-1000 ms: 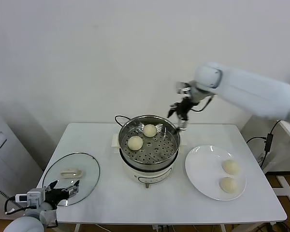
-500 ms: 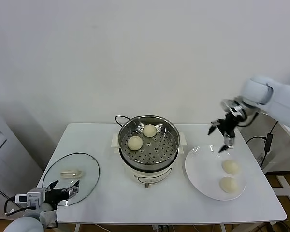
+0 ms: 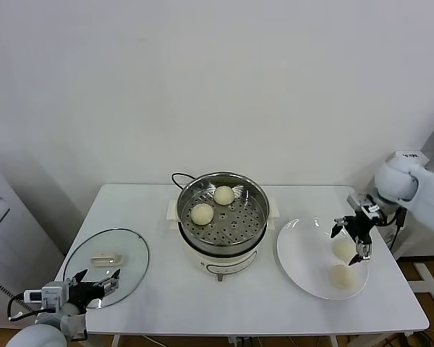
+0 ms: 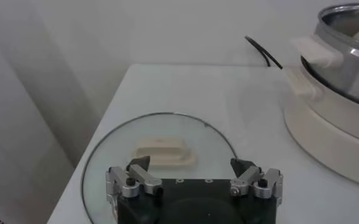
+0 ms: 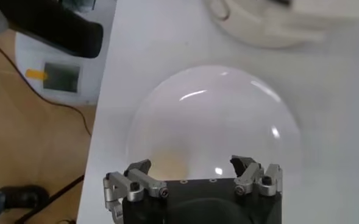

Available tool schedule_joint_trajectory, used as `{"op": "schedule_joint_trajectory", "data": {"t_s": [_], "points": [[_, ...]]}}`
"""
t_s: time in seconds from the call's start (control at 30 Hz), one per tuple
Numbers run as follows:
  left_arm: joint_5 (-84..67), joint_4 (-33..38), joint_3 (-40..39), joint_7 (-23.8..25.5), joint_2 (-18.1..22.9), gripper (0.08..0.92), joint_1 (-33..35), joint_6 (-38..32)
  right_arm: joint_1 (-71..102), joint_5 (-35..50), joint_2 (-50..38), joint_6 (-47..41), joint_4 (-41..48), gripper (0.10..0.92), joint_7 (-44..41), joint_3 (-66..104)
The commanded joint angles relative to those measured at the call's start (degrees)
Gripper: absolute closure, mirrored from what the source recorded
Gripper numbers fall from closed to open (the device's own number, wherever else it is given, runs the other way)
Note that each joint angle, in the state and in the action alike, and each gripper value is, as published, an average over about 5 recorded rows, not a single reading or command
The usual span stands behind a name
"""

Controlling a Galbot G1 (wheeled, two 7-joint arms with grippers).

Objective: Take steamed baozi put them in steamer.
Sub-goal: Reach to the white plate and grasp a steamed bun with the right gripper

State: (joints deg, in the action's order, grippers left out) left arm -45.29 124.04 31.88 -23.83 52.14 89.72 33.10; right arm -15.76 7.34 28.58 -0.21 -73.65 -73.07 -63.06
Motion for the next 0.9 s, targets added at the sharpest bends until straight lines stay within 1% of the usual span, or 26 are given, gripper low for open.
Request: {"op": "schedule_joint_trajectory", "data": {"t_s": [0.03, 0.23, 0.73, 0.9], "points": [[0.0, -0.2, 0.0, 0.0, 0.0, 0.177, -0.1, 0.0, 13.3, -6.4, -0.9, 0.9, 1.7, 0.203, 2.1, 10.7], [0.0, -0.3, -0.1, 0.0, -0.1, 0.177, -0.1, 0.0, 15.9, -8.1, 0.1, 0.7, 3.3, 0.203, 4.0, 12.6], [0.1, 0.0, 0.0, -0.1, 0.1, 0.177, 0.3, 0.0, 21.0, -11.0, 1.6, 0.5, 4.6, 0.206, 4.1, 16.9], [0.3, 0.0, -0.1, -0.1, 0.2, 0.177, 0.4, 0.1, 21.9, -11.5, 2.0, 0.4, 5.0, 0.253, 4.3, 17.9]]}}
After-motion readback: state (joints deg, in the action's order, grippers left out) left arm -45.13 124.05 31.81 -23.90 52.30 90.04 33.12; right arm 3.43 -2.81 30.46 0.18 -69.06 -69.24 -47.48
